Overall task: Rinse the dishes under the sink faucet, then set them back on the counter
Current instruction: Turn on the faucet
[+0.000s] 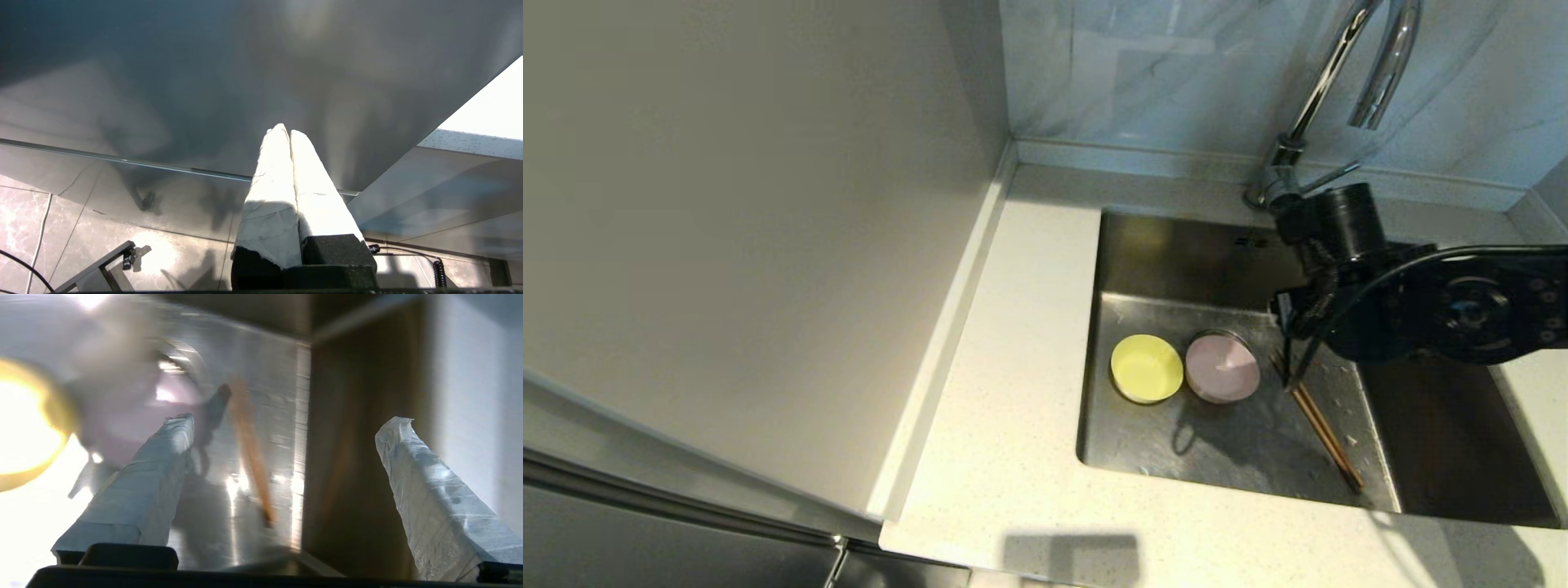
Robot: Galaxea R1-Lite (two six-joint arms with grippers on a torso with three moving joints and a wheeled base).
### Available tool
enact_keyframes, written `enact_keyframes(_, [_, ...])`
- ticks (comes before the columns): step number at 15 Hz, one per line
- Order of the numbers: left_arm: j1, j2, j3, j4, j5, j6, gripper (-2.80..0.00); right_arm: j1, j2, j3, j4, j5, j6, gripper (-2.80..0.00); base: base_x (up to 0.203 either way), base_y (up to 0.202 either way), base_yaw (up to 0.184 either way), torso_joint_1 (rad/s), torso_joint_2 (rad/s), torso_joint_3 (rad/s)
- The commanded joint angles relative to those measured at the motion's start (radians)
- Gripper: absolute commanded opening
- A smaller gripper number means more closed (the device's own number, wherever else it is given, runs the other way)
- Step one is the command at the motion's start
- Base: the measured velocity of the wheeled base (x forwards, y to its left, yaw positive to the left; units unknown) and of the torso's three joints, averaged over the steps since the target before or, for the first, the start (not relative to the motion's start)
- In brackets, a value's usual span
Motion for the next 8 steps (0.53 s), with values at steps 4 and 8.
enact_keyframes(4, [0.0,-0.003,0.0,-0.001,0.0,-0.001,-2.8,-0.223,-0.311,0.173,0.006,0.131,-0.028,0.0,0.0,0.0,0.0,0.0,0.0,0.0])
enact_keyframes(8, [0.0,-0.003,0.0,-0.001,0.0,-0.001,-2.8,-0.346,-0.457,0.27,0.026,0.244,-0.045,0.0,0.0,0.0,0.0,0.0,0.0,0.0])
